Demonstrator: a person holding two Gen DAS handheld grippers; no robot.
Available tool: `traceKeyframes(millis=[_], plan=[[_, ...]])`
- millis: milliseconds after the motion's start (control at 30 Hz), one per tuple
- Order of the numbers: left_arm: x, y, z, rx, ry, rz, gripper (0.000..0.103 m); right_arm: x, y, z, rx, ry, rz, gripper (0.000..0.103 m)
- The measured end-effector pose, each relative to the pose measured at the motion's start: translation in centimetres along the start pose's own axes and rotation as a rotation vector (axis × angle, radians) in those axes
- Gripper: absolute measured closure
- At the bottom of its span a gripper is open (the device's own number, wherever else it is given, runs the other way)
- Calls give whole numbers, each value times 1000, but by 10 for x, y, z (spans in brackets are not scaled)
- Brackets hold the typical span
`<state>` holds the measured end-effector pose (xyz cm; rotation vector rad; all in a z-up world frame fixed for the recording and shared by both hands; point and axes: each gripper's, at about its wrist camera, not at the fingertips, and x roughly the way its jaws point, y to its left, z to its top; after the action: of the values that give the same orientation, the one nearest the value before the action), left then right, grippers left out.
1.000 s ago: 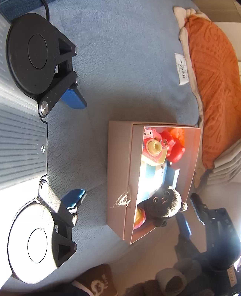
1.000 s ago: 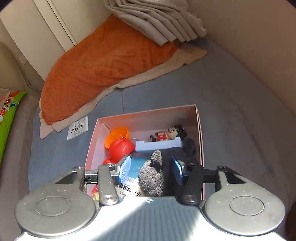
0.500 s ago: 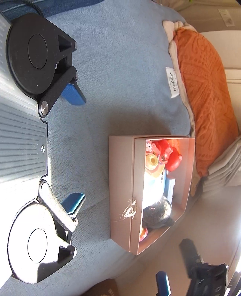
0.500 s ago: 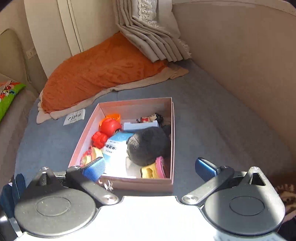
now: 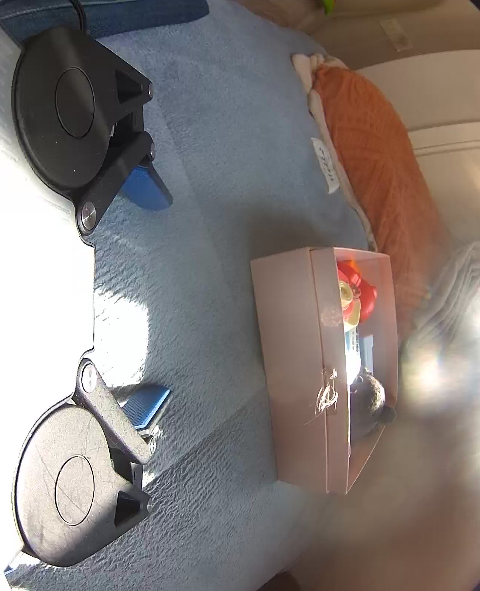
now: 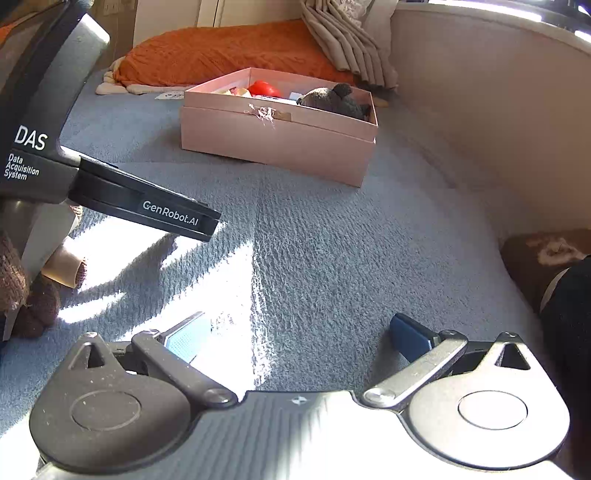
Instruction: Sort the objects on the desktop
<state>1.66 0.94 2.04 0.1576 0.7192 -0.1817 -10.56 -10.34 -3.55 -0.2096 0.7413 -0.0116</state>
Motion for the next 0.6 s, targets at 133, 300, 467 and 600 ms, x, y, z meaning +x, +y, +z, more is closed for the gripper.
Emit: traceKeyframes(millis=[133, 300, 467, 600], plan=[[0, -1, -1, 3, -9, 3, 0, 0, 0, 0, 8, -10, -4, 0], [1, 0, -2, -5, -14, -4, 0, -4, 3, -5, -78, -63, -10, 0], [1, 1, -3, -8, -18, -8, 0, -9, 10, -17, -127, -140, -36, 0], [1, 1, -3, -7, -16, -6, 0, -11, 9, -20, -121, -148, -35, 0]])
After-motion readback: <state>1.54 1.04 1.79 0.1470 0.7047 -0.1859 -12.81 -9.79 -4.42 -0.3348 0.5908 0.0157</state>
